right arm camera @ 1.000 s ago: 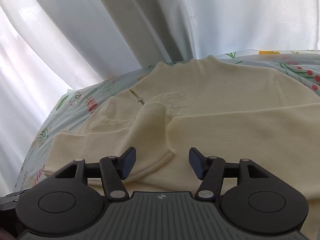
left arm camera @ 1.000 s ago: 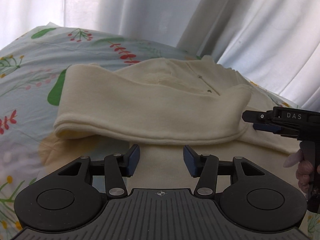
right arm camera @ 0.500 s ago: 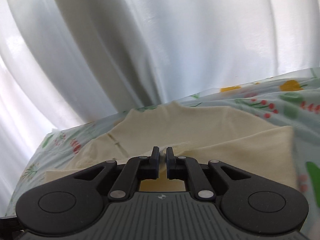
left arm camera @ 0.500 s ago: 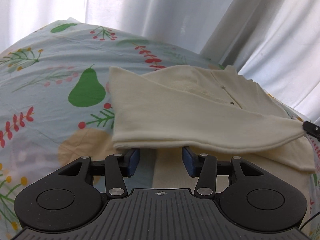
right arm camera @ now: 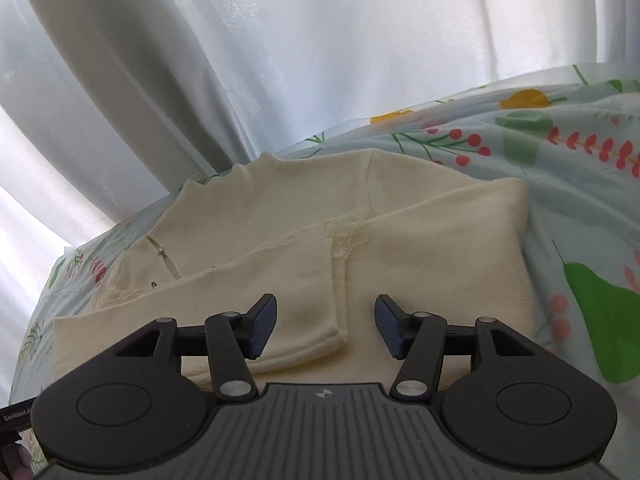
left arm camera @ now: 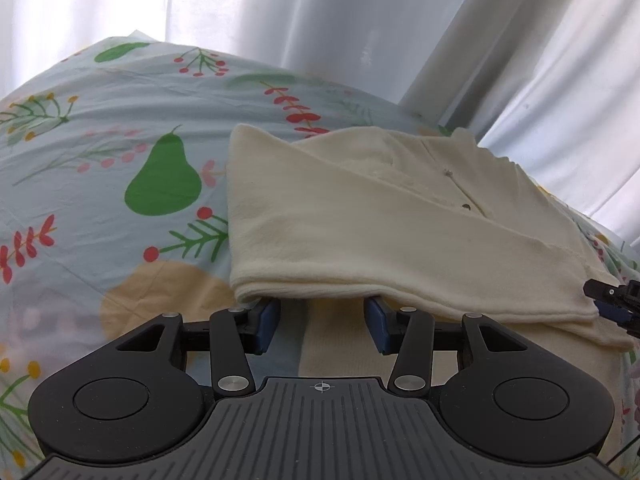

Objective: Fold small clothes

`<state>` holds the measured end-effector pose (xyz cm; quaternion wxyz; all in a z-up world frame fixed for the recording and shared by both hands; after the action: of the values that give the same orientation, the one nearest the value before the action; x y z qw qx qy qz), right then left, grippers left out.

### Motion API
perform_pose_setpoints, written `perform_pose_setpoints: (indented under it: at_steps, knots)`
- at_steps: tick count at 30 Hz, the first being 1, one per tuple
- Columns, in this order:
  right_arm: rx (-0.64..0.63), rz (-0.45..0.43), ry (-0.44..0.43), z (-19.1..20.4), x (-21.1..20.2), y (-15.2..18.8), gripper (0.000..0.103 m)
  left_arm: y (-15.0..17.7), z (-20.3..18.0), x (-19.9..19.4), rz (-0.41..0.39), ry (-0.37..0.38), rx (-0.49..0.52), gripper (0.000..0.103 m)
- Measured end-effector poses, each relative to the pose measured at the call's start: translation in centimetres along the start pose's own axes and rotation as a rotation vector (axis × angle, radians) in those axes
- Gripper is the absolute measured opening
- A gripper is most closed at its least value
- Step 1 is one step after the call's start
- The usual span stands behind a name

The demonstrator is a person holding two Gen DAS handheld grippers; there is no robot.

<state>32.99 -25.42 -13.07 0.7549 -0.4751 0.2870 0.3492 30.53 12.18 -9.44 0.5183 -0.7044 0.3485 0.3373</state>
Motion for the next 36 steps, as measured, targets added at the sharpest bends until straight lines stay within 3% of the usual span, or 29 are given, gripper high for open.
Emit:
perform_pose_setpoints:
  at_steps: [4, 7, 11, 14, 16, 18, 20, 22, 27, 32, 36]
  knots:
    - [-0.146, 0.030, 0.039, 2.8, 1.0, 0.1, 0.005, -0.2, 0.0, 0.1, 0.001, -0.004, -0.003, 0.050]
    - [-0.210, -0.043, 0.068, 3.7, -0.4, -0.2, 0.005, -0.5, 0.0, 0.1, -0.001, -0.003, 0.003, 0.051]
    - [-0.138, -0.170, 0.188, 1.5, -3.5, -1.4, 0.005, -0.6, -0.2, 0.3, -0.009, -0.012, 0.017, 0.052]
    - [-0.061, -0.154, 0.270, -1.6, -3.8, -1.6, 0.006, -0.6, -0.2, 0.6, -0.002, -0.010, 0.007, 0.052]
    - [-0.017, -0.105, 0.266, -3.1, -3.5, -1.3, 0.008, -0.7, -0.4, 0.5, 0.004, 0.000, 0.004, 0.052]
    - [0.016, -0.089, 0.251, -3.9, -4.1, -0.7, 0.017, -0.6, -0.7, 0.0, 0.001, 0.012, 0.017, 0.052]
    - [0.055, -0.111, 0.245, -4.2, -5.5, -0.2, 0.039, -0.6, -1.2, -0.6, -0.002, 0.018, 0.037, 0.052]
    - [0.135, -0.119, 0.164, -4.6, -6.8, 0.7, 0.044, -0.4, -1.9, -1.3, -0.009, 0.046, 0.056, 0.052]
    - [0.363, -0.015, -0.125, -5.5, -6.2, 2.8, 0.044, -0.3, -4.0, -1.3, 0.027, 0.165, 0.064, 0.052]
    - [0.531, 0.016, -0.173, -6.5, -3.9, 3.2, 0.042, -0.2, -5.0, 0.6, 0.080, 0.186, 0.033, 0.049]
    - [0.587, -0.002, -0.184, -7.1, -3.0, 3.4, 0.032, -0.4, -4.6, 1.6, 0.093, 0.195, 0.005, 0.047]
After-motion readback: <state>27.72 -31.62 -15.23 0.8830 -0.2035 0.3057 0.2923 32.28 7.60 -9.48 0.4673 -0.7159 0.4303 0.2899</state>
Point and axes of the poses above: each gripper's, at about its wrist camera, not at the fingertips, and x roughly the way its jaws point, z to its left, y to its underside, the point moved 4 cm from there along x, roughly the way its jaws point, and after that the axes turned 7 degrees about z, right-handed, at the moved point
